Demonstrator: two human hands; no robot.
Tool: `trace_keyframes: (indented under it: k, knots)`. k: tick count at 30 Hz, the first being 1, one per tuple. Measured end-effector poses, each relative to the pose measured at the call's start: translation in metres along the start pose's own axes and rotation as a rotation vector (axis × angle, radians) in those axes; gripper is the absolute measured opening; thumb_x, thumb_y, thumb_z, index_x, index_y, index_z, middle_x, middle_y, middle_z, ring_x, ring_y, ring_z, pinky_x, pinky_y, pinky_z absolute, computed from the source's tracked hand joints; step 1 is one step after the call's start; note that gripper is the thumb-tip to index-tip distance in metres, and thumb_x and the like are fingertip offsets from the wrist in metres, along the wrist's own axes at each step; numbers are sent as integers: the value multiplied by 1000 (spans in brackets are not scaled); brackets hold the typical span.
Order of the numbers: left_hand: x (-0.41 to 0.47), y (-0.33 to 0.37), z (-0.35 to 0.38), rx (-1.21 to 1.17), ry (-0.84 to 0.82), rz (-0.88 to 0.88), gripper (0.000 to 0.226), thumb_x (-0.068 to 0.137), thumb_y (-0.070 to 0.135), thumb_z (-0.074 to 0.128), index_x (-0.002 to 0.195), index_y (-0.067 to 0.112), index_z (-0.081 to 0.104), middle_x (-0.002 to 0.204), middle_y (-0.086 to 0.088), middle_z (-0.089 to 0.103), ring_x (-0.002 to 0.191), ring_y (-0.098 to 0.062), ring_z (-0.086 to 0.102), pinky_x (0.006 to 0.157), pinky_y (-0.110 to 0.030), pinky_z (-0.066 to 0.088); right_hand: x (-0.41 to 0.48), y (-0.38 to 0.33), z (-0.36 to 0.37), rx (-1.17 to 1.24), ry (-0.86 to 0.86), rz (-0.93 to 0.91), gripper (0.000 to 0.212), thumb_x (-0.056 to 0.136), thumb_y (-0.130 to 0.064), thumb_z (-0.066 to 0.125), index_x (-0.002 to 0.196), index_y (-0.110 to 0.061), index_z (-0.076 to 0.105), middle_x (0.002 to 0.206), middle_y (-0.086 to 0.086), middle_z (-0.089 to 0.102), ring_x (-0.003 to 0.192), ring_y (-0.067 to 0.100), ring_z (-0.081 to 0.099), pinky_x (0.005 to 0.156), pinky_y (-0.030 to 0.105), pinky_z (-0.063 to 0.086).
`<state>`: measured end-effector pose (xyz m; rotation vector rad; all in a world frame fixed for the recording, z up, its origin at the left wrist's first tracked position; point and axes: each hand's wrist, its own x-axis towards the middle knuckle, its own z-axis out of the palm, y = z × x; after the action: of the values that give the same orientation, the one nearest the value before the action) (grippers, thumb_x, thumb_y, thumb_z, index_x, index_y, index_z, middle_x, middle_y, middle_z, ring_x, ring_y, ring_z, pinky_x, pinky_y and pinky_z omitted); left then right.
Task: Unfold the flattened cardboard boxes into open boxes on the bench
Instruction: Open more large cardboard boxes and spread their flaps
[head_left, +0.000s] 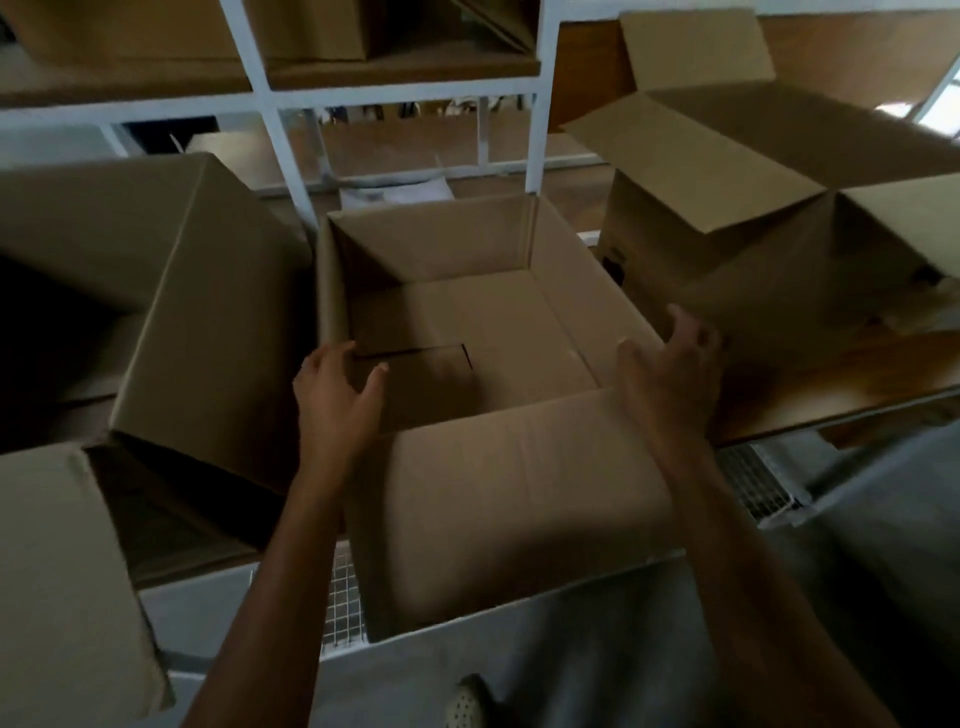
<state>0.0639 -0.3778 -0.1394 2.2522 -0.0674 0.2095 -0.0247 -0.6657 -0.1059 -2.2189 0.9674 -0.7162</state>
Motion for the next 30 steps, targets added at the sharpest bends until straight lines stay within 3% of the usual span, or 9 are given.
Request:
trace_keyframes:
  k: [4,8,11,13,17,20,23,25,30]
  knots:
    - [8,-5,1,-242,-9,-222,58,93,25,61,146,24,37,140,-4,46,121,-24,50,102,-47,45,39,19,30,-105,-177,191,69,84,-35,59,146,-21,36,151,13,35,135,41,35,106,55,32]
    - [1,-13,2,-449,45,-463,69,94,24,60,153,23,24,150,-8,41,124,-26,51,100,-47,47,39,32,34,-26,-155,290,66,87,-27,56,149,-22,34,158,13,25,139,42,31,108,52,30]
    - [-10,-18,1,-531,-124,-622,58,94,31,57,145,11,39,133,-16,54,97,-24,59,71,-36,49,38,42,27,137,-146,522,69,90,-15,51,153,-8,23,158,26,18,138,46,32,107,46,34]
    - [-18,-11,-4,-496,-201,-638,44,95,21,55,135,3,47,112,-16,59,79,-20,56,61,-31,42,38,50,20,186,-210,579,60,93,-14,47,147,5,28,151,29,32,132,47,41,102,46,42]
    - [-33,10,-23,-573,-212,-690,38,84,6,53,122,3,52,99,-14,54,80,-26,53,65,-38,45,32,64,-4,370,-412,512,39,97,-9,43,130,8,51,106,16,57,89,33,55,68,32,46]
    - [-60,32,-36,-567,-180,-684,35,77,4,51,112,1,50,82,-13,49,68,-26,49,56,-33,42,25,77,-30,435,-420,438,43,96,-9,40,136,5,48,119,16,58,100,32,54,80,36,46]
    - [-99,65,-51,-564,-180,-656,10,79,3,48,89,2,47,69,-9,39,54,-21,39,48,-26,35,10,90,-64,493,-435,358,36,98,-6,42,130,8,52,109,9,57,96,26,51,79,32,39]
    - [-124,82,-59,-599,-197,-629,2,82,9,49,81,7,49,70,-10,44,55,-22,44,51,-27,38,0,106,-83,566,-416,354,38,97,-8,42,130,5,55,118,15,60,99,30,56,75,34,44]
    - [-192,114,-80,-630,-127,-507,20,90,31,60,105,18,59,103,-14,62,88,-29,61,72,-35,49,-33,115,-123,758,-352,419,38,98,-8,38,132,-3,56,125,22,59,105,36,58,83,40,49]
